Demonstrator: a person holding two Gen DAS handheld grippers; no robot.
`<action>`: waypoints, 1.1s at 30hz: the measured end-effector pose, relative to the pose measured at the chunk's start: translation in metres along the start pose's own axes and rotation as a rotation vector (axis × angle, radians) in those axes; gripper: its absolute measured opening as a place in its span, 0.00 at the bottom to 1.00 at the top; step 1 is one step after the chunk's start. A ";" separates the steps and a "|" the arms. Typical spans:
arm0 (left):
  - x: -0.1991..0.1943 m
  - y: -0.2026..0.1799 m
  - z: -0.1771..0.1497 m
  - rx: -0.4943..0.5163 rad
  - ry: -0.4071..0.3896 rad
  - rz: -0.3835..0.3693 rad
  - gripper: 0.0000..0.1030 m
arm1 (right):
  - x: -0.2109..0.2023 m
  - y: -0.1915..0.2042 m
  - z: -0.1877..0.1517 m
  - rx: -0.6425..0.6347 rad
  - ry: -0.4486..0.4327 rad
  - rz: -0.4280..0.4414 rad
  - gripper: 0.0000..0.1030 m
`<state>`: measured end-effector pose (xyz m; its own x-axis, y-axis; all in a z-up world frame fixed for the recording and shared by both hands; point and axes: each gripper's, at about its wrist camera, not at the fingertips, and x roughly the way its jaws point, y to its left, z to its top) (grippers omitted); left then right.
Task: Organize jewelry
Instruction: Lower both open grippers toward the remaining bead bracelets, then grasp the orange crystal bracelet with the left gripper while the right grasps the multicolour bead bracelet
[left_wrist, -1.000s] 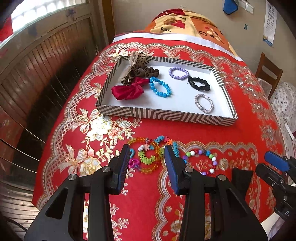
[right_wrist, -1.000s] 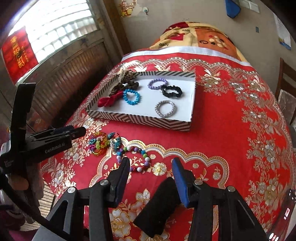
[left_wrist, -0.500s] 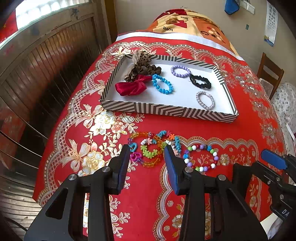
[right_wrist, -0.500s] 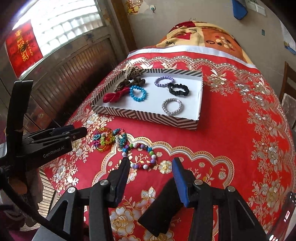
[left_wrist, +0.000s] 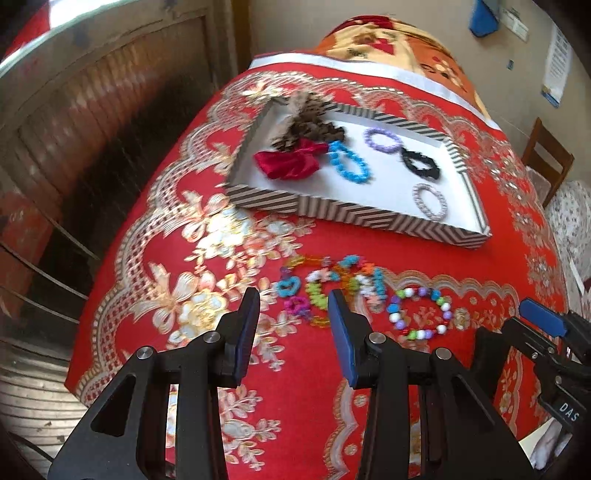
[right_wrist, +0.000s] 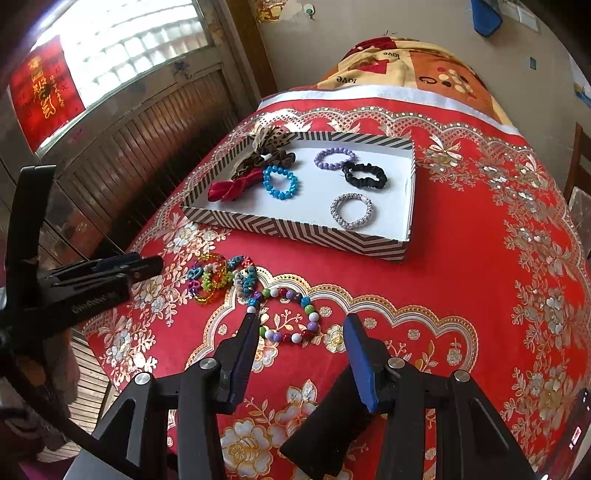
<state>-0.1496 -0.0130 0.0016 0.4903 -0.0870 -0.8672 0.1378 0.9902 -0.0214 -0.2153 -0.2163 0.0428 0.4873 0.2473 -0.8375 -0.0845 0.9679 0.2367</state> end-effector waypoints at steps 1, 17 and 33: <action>0.001 0.006 0.000 -0.012 0.008 0.002 0.36 | 0.002 0.000 0.000 0.002 0.003 0.001 0.44; 0.055 0.026 0.019 -0.034 0.157 -0.115 0.36 | 0.056 -0.004 0.009 -0.006 0.083 -0.015 0.44; 0.103 0.014 0.038 0.127 0.234 -0.143 0.36 | 0.093 -0.004 0.011 -0.018 0.140 -0.046 0.33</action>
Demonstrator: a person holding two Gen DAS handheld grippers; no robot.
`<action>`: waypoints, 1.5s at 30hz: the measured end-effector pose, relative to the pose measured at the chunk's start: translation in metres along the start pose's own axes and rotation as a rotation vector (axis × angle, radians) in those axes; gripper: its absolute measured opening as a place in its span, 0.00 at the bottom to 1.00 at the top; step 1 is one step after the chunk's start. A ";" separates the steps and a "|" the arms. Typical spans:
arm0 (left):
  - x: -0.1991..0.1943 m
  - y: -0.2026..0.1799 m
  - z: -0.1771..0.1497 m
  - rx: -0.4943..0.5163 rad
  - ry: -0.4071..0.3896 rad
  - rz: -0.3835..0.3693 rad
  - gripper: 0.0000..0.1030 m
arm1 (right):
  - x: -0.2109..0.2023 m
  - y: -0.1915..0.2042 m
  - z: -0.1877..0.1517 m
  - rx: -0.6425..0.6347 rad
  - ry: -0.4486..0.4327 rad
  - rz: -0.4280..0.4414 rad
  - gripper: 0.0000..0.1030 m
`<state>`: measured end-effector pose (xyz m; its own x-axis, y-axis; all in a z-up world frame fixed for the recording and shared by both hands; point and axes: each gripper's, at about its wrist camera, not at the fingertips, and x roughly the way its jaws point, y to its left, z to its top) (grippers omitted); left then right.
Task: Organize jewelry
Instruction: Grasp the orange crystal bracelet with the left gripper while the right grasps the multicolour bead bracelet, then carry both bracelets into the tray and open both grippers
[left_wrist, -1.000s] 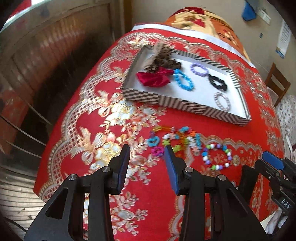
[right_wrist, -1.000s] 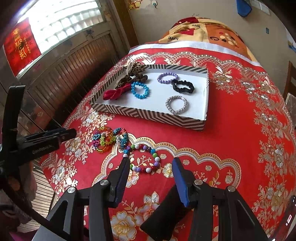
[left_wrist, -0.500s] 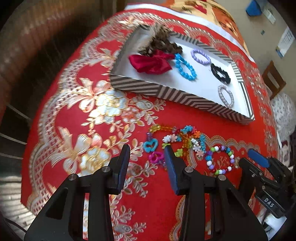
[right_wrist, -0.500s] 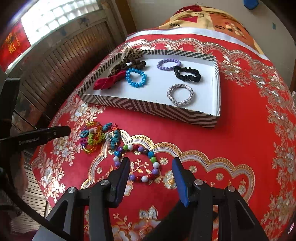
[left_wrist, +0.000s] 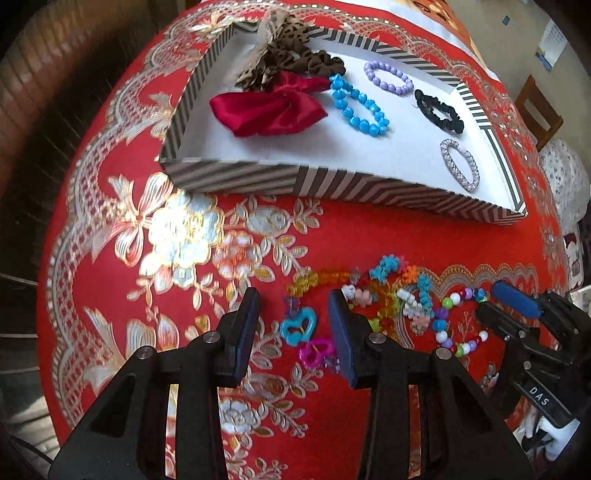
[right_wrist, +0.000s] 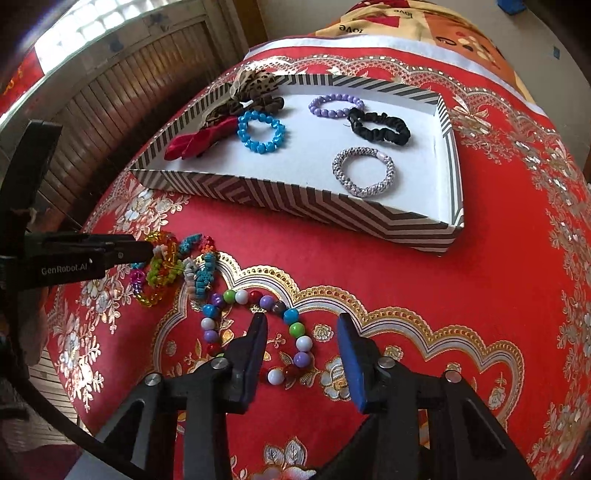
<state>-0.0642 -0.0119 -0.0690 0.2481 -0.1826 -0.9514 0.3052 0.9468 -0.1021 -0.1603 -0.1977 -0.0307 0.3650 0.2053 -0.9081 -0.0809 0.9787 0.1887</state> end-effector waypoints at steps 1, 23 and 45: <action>0.000 0.000 0.001 0.003 -0.001 0.002 0.36 | 0.002 0.000 -0.001 -0.002 0.003 -0.003 0.31; -0.078 -0.016 -0.005 -0.022 -0.146 -0.064 0.08 | -0.069 -0.003 0.016 -0.034 -0.201 0.081 0.08; -0.111 -0.081 0.062 0.115 -0.289 -0.068 0.08 | -0.112 -0.043 0.046 0.012 -0.306 0.040 0.08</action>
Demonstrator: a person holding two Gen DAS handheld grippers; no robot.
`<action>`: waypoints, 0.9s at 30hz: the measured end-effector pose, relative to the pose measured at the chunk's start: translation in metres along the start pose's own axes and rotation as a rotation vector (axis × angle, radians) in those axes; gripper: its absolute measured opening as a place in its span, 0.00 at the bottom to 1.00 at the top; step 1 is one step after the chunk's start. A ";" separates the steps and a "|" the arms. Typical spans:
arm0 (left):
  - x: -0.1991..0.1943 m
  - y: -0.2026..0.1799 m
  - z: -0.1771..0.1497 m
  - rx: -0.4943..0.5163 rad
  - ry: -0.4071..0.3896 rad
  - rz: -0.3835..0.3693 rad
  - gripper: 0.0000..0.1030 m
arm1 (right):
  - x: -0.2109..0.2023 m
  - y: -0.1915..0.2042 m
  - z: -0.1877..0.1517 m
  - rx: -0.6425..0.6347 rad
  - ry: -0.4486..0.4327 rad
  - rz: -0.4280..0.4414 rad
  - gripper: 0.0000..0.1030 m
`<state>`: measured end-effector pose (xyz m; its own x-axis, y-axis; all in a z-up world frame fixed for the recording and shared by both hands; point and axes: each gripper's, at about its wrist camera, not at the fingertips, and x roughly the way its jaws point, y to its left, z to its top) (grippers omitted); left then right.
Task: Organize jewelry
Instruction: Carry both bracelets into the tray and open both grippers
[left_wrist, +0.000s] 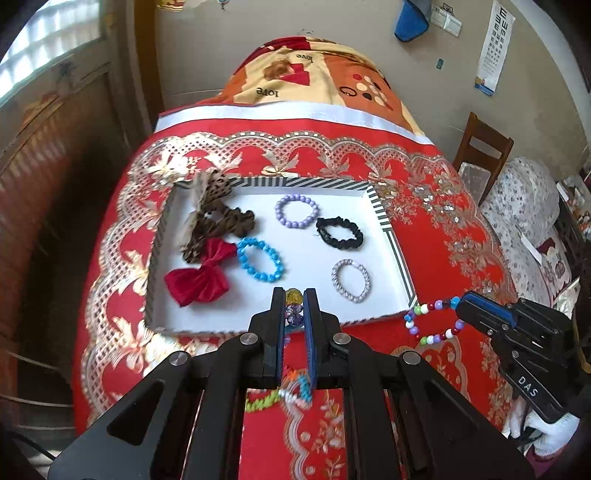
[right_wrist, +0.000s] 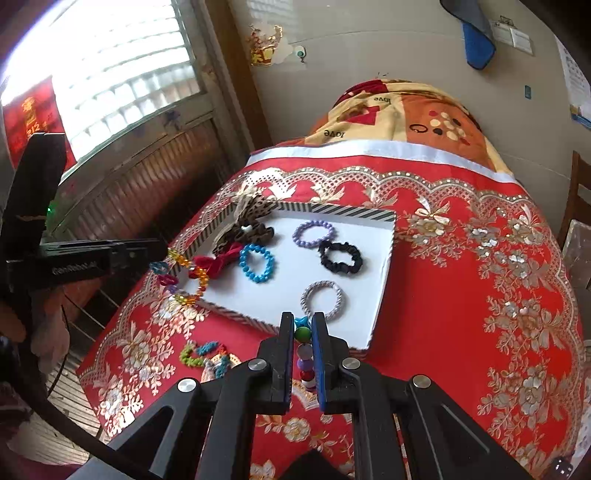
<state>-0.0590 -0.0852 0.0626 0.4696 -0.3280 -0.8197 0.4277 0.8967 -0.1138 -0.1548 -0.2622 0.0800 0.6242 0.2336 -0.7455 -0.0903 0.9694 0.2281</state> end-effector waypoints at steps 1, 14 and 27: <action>0.004 -0.001 0.003 0.002 0.005 -0.002 0.08 | 0.002 -0.001 0.002 0.000 0.001 -0.004 0.08; 0.057 0.011 0.021 0.016 0.069 -0.008 0.08 | 0.050 0.006 0.038 0.003 0.037 -0.005 0.08; 0.108 0.074 0.010 -0.088 0.178 0.034 0.08 | 0.150 0.022 0.079 0.000 0.139 0.065 0.08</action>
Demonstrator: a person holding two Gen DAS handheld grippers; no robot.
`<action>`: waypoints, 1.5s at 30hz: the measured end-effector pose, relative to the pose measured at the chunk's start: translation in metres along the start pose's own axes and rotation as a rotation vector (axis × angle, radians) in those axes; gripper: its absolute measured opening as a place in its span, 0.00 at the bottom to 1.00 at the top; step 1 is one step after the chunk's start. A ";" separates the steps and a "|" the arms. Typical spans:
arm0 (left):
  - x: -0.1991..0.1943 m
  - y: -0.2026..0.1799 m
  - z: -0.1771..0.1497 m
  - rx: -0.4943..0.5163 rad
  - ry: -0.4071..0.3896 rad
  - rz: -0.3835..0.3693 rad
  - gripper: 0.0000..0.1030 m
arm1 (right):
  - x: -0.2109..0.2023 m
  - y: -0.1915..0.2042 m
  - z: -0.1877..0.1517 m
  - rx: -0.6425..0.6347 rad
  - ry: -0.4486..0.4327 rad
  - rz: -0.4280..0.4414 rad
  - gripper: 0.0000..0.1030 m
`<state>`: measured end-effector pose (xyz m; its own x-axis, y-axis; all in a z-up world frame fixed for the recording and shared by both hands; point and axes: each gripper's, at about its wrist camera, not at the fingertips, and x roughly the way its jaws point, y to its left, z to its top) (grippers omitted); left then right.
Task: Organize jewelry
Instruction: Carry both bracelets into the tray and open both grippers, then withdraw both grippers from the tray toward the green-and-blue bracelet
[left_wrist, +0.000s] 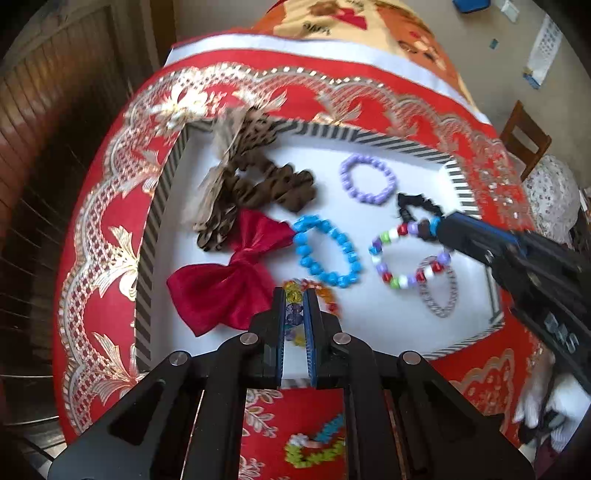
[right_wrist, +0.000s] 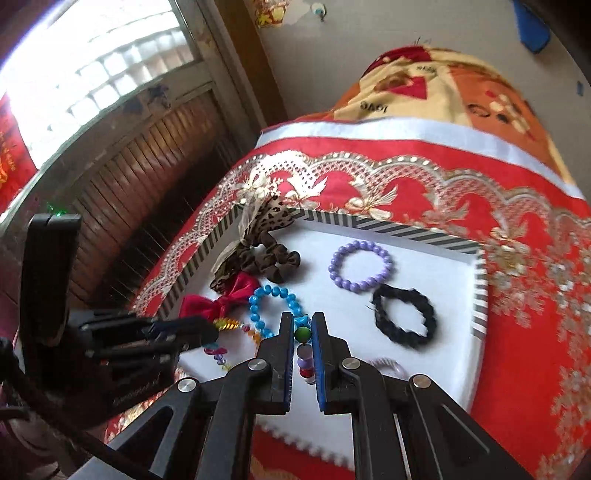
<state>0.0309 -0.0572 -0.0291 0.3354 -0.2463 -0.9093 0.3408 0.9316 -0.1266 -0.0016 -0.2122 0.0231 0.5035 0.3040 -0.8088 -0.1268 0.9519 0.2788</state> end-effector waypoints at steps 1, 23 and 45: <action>0.002 0.001 0.000 -0.003 0.003 -0.002 0.08 | 0.008 -0.003 0.001 0.003 0.012 -0.012 0.08; 0.022 -0.005 0.008 0.010 0.003 0.009 0.29 | 0.055 -0.044 -0.005 0.094 0.097 -0.062 0.18; -0.030 -0.021 -0.032 -0.005 -0.052 0.035 0.40 | -0.054 -0.002 -0.059 0.177 -0.018 -0.085 0.41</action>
<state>-0.0140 -0.0607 -0.0121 0.3921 -0.2272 -0.8914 0.3241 0.9410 -0.0973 -0.0787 -0.2285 0.0359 0.5218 0.2207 -0.8240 0.0681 0.9521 0.2981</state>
